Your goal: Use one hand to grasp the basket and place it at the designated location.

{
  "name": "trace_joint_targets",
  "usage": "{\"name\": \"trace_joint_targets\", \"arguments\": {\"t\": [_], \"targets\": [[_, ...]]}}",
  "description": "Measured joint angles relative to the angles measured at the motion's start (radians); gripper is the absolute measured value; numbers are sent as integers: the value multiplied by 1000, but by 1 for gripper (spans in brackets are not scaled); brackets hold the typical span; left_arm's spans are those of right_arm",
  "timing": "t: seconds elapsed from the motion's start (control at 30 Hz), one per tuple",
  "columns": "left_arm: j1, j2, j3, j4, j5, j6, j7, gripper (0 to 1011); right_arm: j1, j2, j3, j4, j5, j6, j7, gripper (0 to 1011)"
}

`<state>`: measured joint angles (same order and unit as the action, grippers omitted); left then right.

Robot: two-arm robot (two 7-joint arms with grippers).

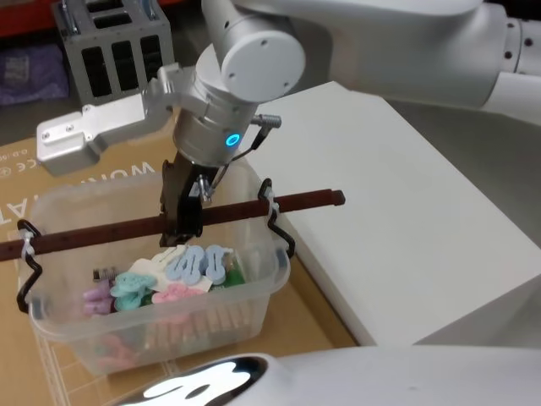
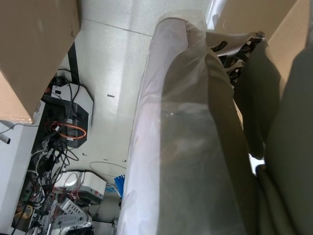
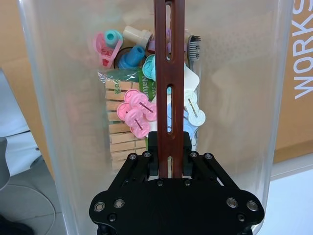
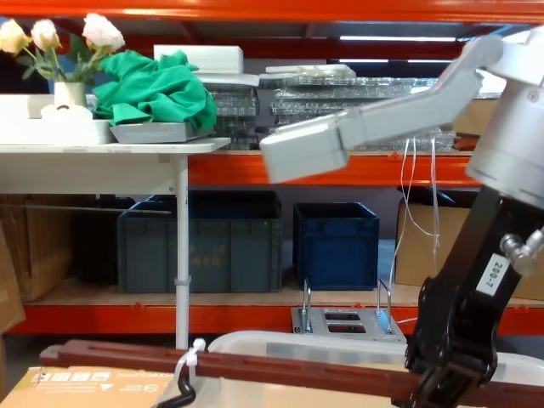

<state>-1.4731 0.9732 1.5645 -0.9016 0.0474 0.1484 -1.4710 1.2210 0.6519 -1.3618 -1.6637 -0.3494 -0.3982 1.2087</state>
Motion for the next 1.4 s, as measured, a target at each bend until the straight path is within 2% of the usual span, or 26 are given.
{"name": "trace_joint_targets", "arguments": {"t": [0.27, 0.5, 0.6, 0.73, 0.9, 1.4], "targets": [[0, 0, 0, 0, 0, 0, 0, 0, 5, 12, 16, -3, 25, 1, 6, 235], [0, 0, 0, 0, 0, 0, 0, 0, 28, 59, 71, 3, 90, 52, 31, 235], [0, 0, 0, 0, 0, 0, 0, 0, 31, 71, 83, 3, 100, 62, 37, 235], [0, 0, 0, 0, 0, 0, 0, 0, 43, 116, 122, -6, 132, 91, 51, 234], [0, 0, 0, 0, 0, 0, 0, 0, 52, 155, 159, -13, 155, 123, 69, 235], [0, 0, 0, 0, 0, 0, 0, 0, 67, 237, 234, 3, 182, 226, 123, 234]]}}
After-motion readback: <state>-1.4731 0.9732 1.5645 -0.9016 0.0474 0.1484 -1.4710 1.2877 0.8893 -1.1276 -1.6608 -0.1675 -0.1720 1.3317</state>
